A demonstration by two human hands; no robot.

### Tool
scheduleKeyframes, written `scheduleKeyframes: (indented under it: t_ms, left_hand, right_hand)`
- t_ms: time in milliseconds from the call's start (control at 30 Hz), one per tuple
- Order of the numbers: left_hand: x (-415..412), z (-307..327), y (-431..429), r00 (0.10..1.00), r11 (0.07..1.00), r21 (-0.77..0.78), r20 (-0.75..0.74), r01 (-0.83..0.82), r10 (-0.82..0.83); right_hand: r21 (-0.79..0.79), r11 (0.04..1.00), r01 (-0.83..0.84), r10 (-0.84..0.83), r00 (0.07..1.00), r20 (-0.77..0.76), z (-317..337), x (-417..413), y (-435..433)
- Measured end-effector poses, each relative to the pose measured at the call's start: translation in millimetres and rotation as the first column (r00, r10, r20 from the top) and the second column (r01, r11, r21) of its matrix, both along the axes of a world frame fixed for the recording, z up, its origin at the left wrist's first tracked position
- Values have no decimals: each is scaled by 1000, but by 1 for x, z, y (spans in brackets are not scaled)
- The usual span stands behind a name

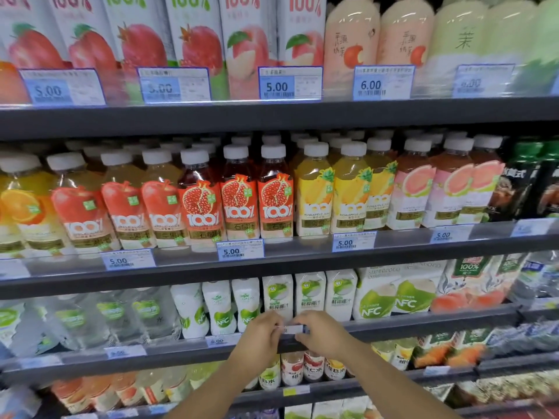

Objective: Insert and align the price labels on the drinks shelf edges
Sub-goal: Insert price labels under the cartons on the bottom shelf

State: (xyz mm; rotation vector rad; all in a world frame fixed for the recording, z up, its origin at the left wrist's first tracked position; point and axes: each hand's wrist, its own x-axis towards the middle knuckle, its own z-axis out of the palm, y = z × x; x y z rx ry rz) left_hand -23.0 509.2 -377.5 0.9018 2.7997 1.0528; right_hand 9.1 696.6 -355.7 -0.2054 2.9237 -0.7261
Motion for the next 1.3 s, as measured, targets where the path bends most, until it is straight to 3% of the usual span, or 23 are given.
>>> scheduleKeyframes:
  t_ms: [200, 300, 500, 600, 767, 967, 1100, 1200, 1300]
  left_hand:
    - [10, 2, -21, 989, 986, 109, 93, -123, 113]
    - [12, 3, -33, 971, 966, 180, 189, -183, 148]
    - [14, 0, -54, 969, 965, 189, 202, -181, 142]
    - [21, 2, -54, 965, 953, 221, 207, -208, 162]
    - [22, 1, -36, 959, 927, 247, 110, -282, 262]
    - [30, -2, 27, 973, 954, 188, 47, -232, 227]
    - [43, -10, 88, 993, 989, 95, -26, -109, 112]
    - [58, -12, 133, 976, 997, -50, -211, 51, -60]
    - [67, -25, 173, 872, 973, -198, -447, 122, -201]
  right_hand:
    - [75, 995, 62, -62, 998, -8, -2, -3, -12]
    - [-10, 991, 135, -135, 991, 7, 0, -6, -13]
    - [-55, 987, 152, -152, 988, 0, 3, -8, -13]
    - [-215, 959, 186, -196, 980, -29, 11, -4, -10]
    - [-449, 864, 229, -253, 967, 6, 26, 10, 11]
    - [-453, 872, 188, -225, 974, -30, 39, 31, 80]
    - [-475, 851, 223, -251, 968, 4, 46, 49, 137]
    - [-474, 849, 236, -272, 962, -8, 43, 60, 183]
    - [-457, 851, 258, -308, 951, -35, 35, 72, 227]
